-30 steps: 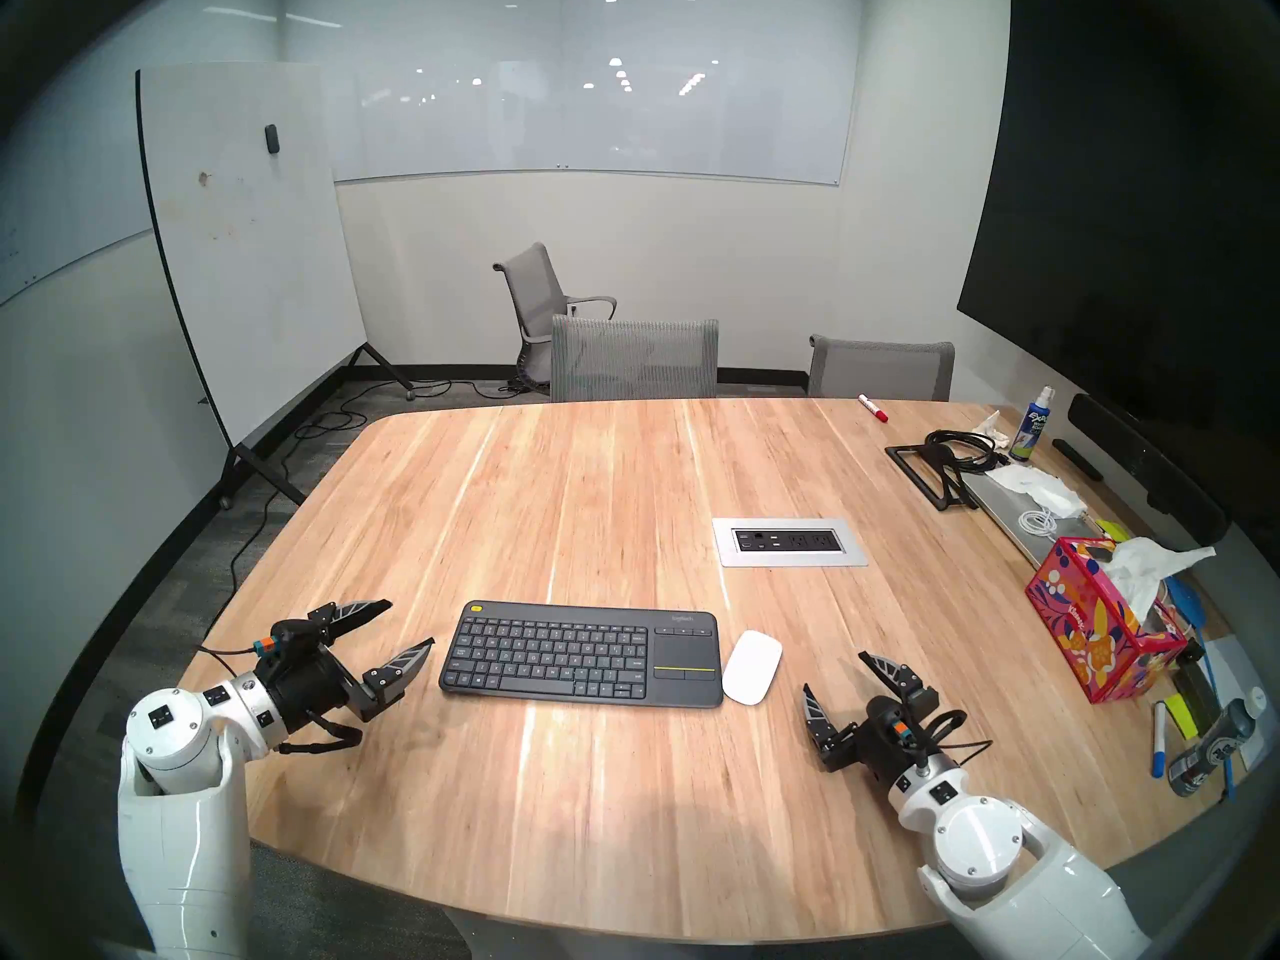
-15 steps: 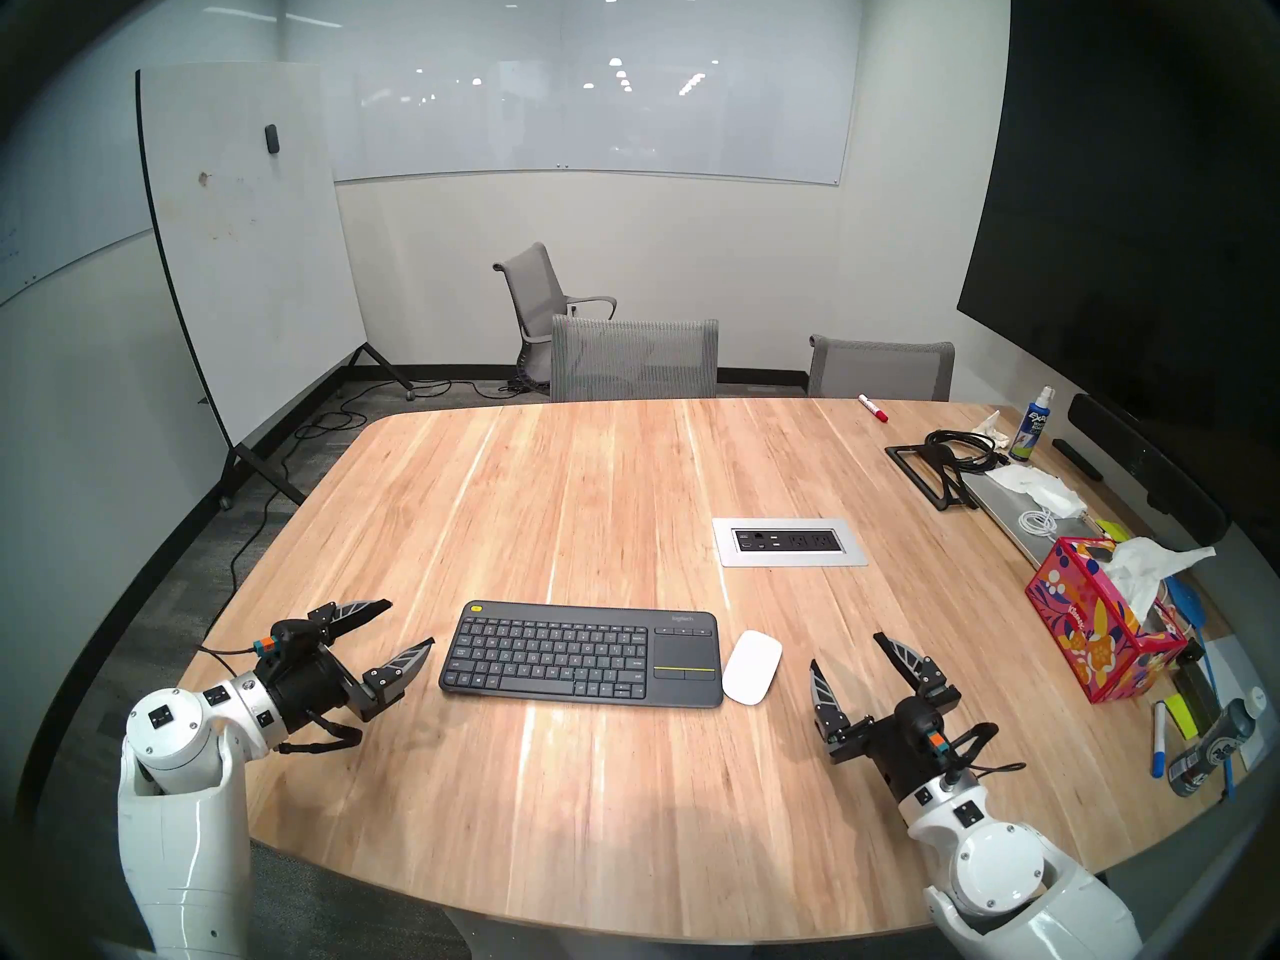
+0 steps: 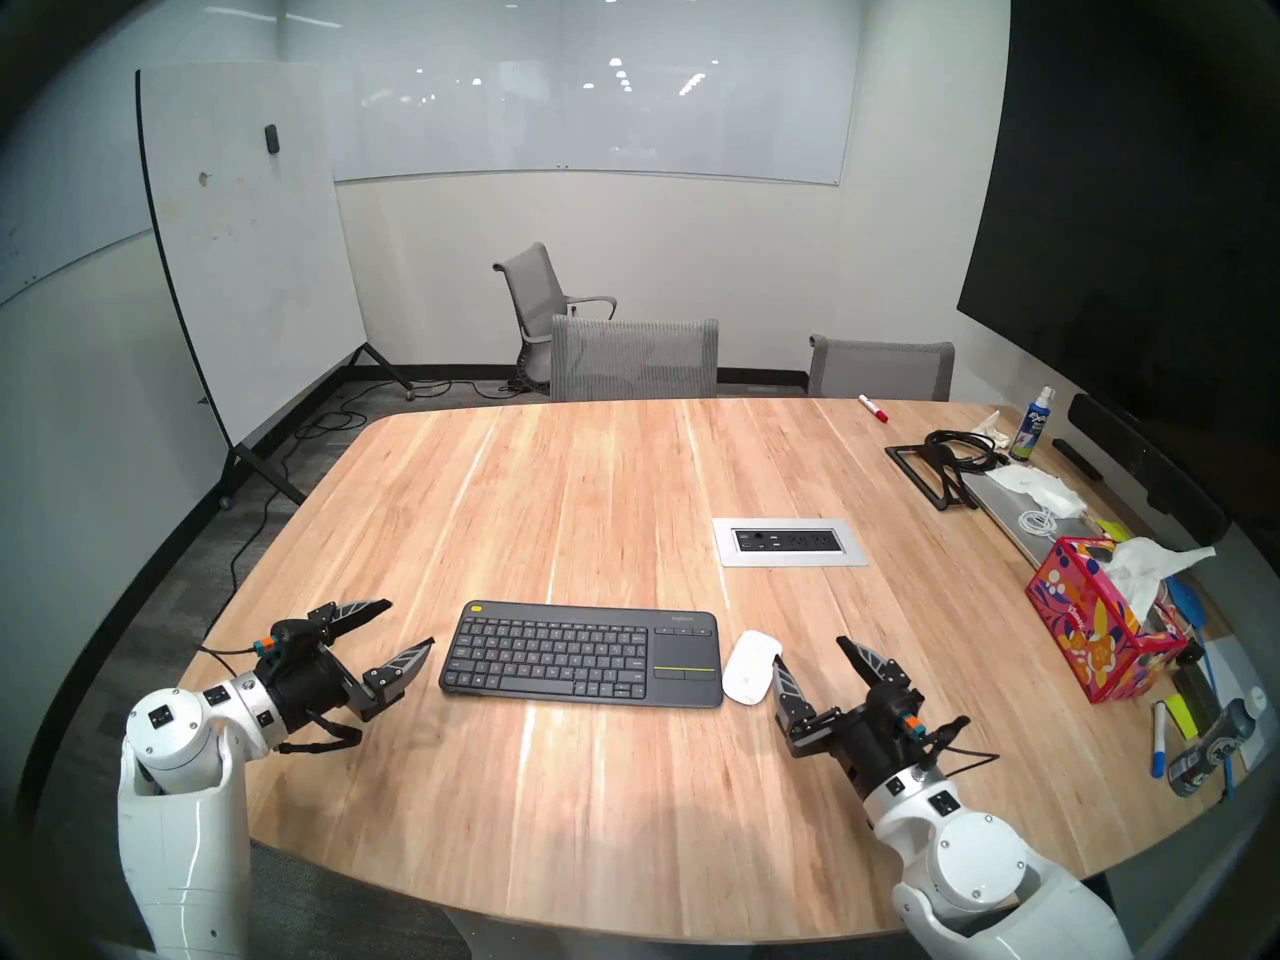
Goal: Put the mouse beside the keyboard
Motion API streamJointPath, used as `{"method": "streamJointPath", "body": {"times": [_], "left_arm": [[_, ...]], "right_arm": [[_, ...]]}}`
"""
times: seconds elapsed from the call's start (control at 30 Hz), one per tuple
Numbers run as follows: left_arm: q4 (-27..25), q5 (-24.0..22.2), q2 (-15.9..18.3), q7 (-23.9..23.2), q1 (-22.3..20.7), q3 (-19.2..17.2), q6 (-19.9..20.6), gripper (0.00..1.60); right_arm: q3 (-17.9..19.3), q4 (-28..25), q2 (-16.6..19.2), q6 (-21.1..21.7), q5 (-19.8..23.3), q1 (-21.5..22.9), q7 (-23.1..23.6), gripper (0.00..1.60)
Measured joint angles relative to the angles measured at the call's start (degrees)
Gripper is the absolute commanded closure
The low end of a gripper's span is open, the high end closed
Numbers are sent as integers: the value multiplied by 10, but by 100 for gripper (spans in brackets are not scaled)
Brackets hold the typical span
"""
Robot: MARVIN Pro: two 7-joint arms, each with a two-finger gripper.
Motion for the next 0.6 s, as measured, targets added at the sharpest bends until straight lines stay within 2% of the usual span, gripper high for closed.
{"method": "streamJointPath", "body": {"times": [0.33, 0.6], "left_arm": [[0, 0, 0, 0, 0, 0, 0, 0], [0, 0, 0, 0, 0, 0, 0, 0]], "right_arm": [[-12, 0, -7, 60, 58, 31, 17, 0], [-19, 2, -25, 117, 105, 71, 15, 0]]}}
